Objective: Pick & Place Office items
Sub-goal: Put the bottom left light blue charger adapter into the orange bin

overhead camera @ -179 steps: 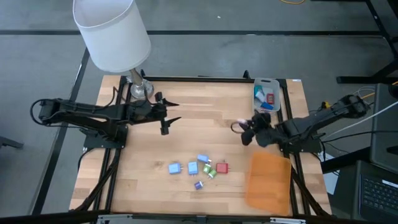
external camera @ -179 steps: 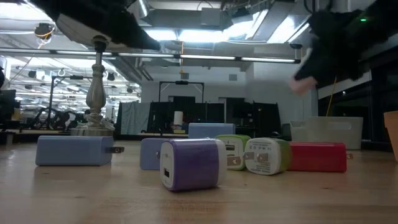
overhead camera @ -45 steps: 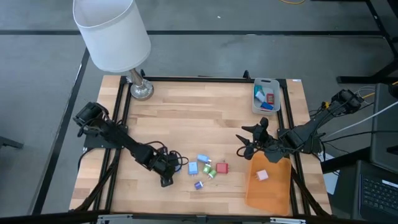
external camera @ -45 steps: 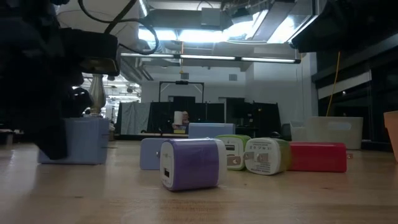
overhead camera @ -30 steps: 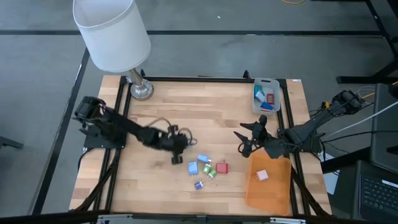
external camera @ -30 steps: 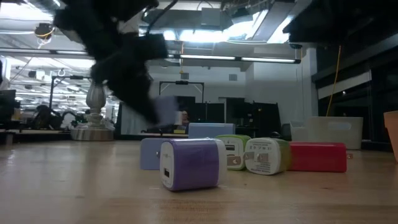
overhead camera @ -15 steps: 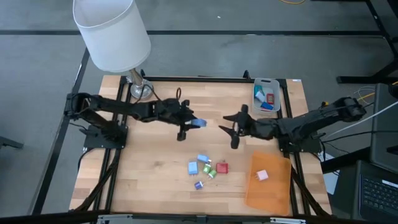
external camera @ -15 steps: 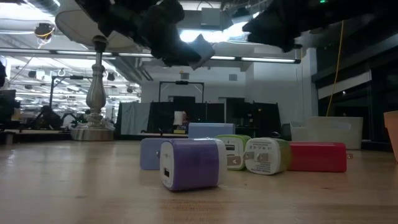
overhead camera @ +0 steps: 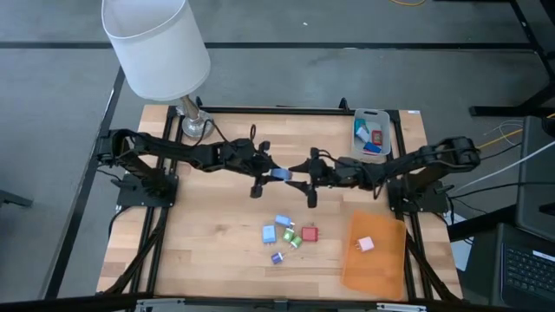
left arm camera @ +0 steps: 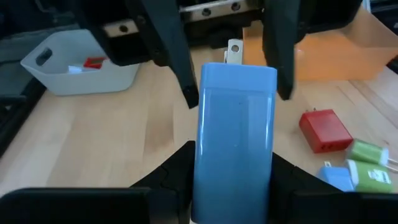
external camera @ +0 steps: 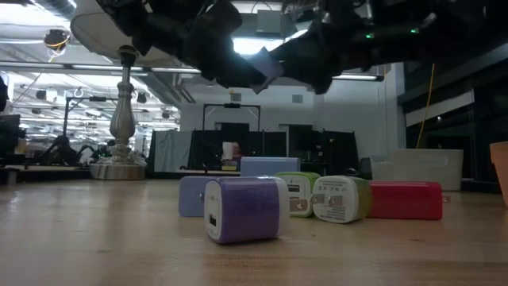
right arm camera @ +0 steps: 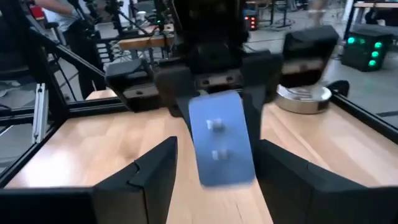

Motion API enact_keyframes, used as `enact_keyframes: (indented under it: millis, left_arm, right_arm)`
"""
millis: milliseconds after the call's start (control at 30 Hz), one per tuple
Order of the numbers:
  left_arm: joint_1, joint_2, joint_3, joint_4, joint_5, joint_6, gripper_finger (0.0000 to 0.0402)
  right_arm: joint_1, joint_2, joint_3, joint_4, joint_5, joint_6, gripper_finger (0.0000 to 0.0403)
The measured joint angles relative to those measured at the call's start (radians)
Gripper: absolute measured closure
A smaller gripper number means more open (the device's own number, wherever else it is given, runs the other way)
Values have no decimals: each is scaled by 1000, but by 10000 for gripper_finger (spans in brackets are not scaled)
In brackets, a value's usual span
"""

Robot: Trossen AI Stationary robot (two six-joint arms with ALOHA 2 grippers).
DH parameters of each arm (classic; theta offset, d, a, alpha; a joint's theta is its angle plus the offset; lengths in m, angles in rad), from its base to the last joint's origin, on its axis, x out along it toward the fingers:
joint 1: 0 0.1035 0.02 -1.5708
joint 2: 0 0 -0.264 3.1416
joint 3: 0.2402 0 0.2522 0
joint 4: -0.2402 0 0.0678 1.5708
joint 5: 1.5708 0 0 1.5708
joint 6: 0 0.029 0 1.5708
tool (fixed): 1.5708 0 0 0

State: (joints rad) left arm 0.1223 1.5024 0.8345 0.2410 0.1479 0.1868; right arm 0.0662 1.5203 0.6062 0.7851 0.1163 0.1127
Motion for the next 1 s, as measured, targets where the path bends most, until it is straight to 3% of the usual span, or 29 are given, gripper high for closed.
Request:
enact_keyframes:
  millis: [333, 1000]
  left_arm:
    - [-1, 0, 0, -13, -2, -2, 289]
    - [2, 2, 0, -62, -71, 19, 290]
  right_arm:
    - [-8, 79, 144, -103, -57, -46, 195]
    - [-8, 79, 147, -212, -16, -69, 209]
